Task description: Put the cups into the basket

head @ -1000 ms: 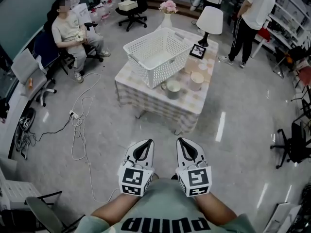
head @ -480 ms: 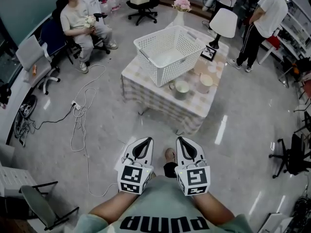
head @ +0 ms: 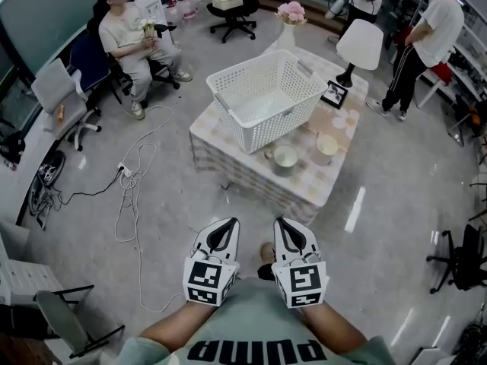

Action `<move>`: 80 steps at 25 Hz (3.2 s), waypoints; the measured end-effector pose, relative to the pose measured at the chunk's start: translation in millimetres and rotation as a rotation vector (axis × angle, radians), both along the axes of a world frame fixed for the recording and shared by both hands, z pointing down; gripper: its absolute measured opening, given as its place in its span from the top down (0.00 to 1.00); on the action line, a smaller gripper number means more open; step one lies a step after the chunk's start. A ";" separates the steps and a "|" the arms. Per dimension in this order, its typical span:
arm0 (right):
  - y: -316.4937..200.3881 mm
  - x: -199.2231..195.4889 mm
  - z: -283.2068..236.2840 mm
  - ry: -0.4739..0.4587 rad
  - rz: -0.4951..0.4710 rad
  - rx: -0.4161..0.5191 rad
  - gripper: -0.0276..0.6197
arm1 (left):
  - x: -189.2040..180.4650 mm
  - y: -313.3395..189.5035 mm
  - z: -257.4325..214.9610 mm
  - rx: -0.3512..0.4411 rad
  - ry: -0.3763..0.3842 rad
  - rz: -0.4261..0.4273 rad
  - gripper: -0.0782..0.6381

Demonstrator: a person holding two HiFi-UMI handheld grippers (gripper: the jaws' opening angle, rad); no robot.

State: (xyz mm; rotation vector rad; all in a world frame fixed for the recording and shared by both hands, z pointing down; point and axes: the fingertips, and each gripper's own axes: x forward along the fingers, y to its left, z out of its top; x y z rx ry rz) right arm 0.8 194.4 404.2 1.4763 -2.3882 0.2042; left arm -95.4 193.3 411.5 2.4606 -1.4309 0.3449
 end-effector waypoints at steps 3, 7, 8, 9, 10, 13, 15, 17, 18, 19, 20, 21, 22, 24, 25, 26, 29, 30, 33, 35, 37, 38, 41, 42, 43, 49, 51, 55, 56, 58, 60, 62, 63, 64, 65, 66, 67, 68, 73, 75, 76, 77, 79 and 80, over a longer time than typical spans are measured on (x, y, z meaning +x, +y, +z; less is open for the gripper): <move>-20.4 7.9 1.4 -0.011 -0.013 -0.011 0.94 | 8.9 -18.6 0.9 -0.008 -0.005 -0.012 0.88; -45.6 19.4 5.5 -0.010 -0.034 -0.021 0.94 | 19.1 -40.7 0.1 -0.010 -0.020 -0.030 0.88; -51.4 23.0 7.1 -0.008 -0.039 -0.023 0.94 | 21.2 -45.6 0.1 -0.011 -0.023 -0.037 0.88; -57.0 25.7 7.8 -0.008 -0.045 -0.024 0.94 | 22.9 -50.3 0.1 -0.012 -0.026 -0.045 0.88; -62.6 27.4 7.8 -0.012 -0.053 -0.025 0.94 | 24.2 -54.7 0.0 -0.014 -0.029 -0.053 0.88; -78.4 31.4 6.6 -0.020 -0.074 -0.025 0.94 | 27.9 -66.1 -1.1 -0.019 -0.038 -0.076 0.88; -88.0 35.5 7.4 -0.021 -0.090 -0.026 0.94 | 31.7 -73.6 -2.5 -0.017 -0.045 -0.090 0.88; -96.2 37.5 5.6 -0.034 -0.111 -0.027 0.94 | 35.7 -81.2 -3.4 -0.017 -0.049 -0.106 0.88; -100.2 38.6 4.2 -0.039 -0.121 -0.026 0.94 | 37.6 -85.0 -3.8 -0.017 -0.050 -0.114 0.88; -104.1 40.1 3.6 -0.040 -0.131 -0.025 0.94 | 39.4 -88.5 -4.1 -0.017 -0.050 -0.124 0.88; -107.7 41.8 3.7 -0.038 -0.141 -0.024 0.94 | 41.0 -91.8 -4.1 -0.017 -0.050 -0.133 0.88; -111.0 43.5 4.3 -0.035 -0.151 -0.025 0.94 | 42.7 -94.8 -3.9 -0.017 -0.050 -0.141 0.88; -114.2 45.4 4.9 -0.030 -0.159 -0.026 0.94 | 44.6 -97.7 -3.5 -0.018 -0.049 -0.147 0.88; -120.2 49.8 5.6 -0.019 -0.174 -0.026 0.94 | 49.5 -103.0 -3.2 -0.021 -0.050 -0.154 0.88; -123.0 52.1 6.4 -0.014 -0.182 -0.027 0.94 | 52.3 -105.3 -2.9 -0.021 -0.052 -0.156 0.88; -125.6 54.0 7.7 -0.009 -0.189 -0.030 0.94 | 54.9 -107.5 -2.6 -0.021 -0.056 -0.156 0.88; -132.7 57.6 13.5 -0.006 -0.204 -0.044 0.94 | 59.2 -114.4 -0.2 -0.026 -0.068 -0.159 0.88; -134.4 58.2 15.5 -0.007 -0.206 -0.049 0.94 | 59.5 -116.4 0.7 -0.030 -0.071 -0.161 0.88; -140.0 57.3 19.8 -0.004 -0.214 -0.061 0.94 | 59.7 -122.3 2.1 -0.038 -0.076 -0.164 0.88; -145.2 56.2 21.3 0.003 -0.217 -0.063 0.94 | 59.6 -127.3 3.6 -0.041 -0.078 -0.161 0.88; -149.8 55.3 24.3 0.010 -0.216 -0.067 0.94 | 58.7 -132.9 7.9 -0.051 -0.074 -0.156 0.88; -152.3 54.9 26.5 0.013 -0.215 -0.071 0.94 | 58.1 -136.4 10.4 -0.056 -0.070 -0.153 0.88; -162.5 53.5 33.9 0.027 -0.201 -0.085 0.94 | 57.1 -150.1 15.6 -0.060 -0.061 -0.135 0.88; -165.8 53.1 35.8 0.032 -0.194 -0.091 0.94 | 57.1 -154.7 17.0 -0.062 -0.060 -0.127 0.88; -168.5 52.2 37.3 0.035 -0.189 -0.096 0.94 | 56.9 -159.0 18.6 -0.066 -0.059 -0.117 0.88; -187.7 47.2 42.7 0.039 -0.158 -0.129 0.91 | 55.9 -181.8 33.4 -0.116 -0.056 -0.056 0.88; -193.6 46.7 48.2 0.041 -0.141 -0.147 0.74 | 56.2 -187.4 40.0 -0.132 -0.056 -0.038 0.88; -202.6 43.2 61.9 0.052 -0.123 -0.185 0.63 | 54.8 -197.8 53.9 -0.165 -0.054 -0.011 0.88; -204.7 42.3 65.5 0.056 -0.121 -0.195 0.61 | 54.2 -200.6 56.8 -0.172 -0.054 -0.006 0.88; -208.7 40.5 72.6 0.063 -0.118 -0.215 0.58 | 53.4 -205.7 62.6 -0.183 -0.053 0.004 0.88; -212.2 39.0 79.6 0.069 -0.115 -0.233 0.55 | 53.3 -209.6 69.2 -0.197 -0.052 0.014 0.88; -214.9 38.3 87.5 0.076 -0.109 -0.255 0.49 | 54.0 -211.7 76.1 -0.213 -0.050 0.026 0.88; -216.2 38.2 91.4 0.080 -0.106 -0.266 0.46 | 54.3 -212.4 79.3 -0.221 -0.051 0.034 0.88; -217.6 38.1 95.2 0.085 -0.103 -0.278 0.43 | 54.3 -212.8 82.5 -0.230 -0.052 0.041 0.88; -219.1 37.9 98.7 0.089 -0.100 -0.288 0.42 | 54.1 -213.3 85.9 -0.239 -0.054 0.046 0.88; -220.7 37.9 102.2 0.093 -0.099 -0.297 0.40 | 53.6 -213.9 89.4 -0.248 -0.056 0.051 0.88; -222.2 38.0 105.9 0.097 -0.099 -0.307 0.39 | 53.1 -214.7 93.1 -0.257 -0.056 0.054 0.88; -223.6 38.2 109.8 0.103 -0.098 -0.317 0.39 | 52.8 -215.7 96.7 -0.264 -0.057 0.057 0.88; -228.8 38.4 126.3 0.126 -0.101 -0.365 0.36 | 49.7 -221.8 119.2 -0.288 -0.090 0.075 0.88; -230.0 38.0 132.3 0.136 -0.104 -0.384 0.36 | 49.3 -224.1 126.6 -0.299 -0.098 0.080 0.88; -230.7 37.7 135.1 0.140 -0.107 -0.392 0.35 | 49.7 -225.3 129.8 -0.305 -0.100 0.084 0.88; -231.4 37.4 137.7 0.145 -0.111 -0.399 0.35 | 50.3 -226.5 132.9 -0.310 -0.101 0.089 0.88; -233.0 37.1 142.3 0.158 -0.118 -0.411 0.35 | 51.6 -229.0 137.9 -0.318 -0.105 0.098 0.88; -233.7 37.5 144.6 0.167 -0.121 -0.417 0.35 | 51.9 -230.3 139.9 -0.320 -0.108 0.101 0.88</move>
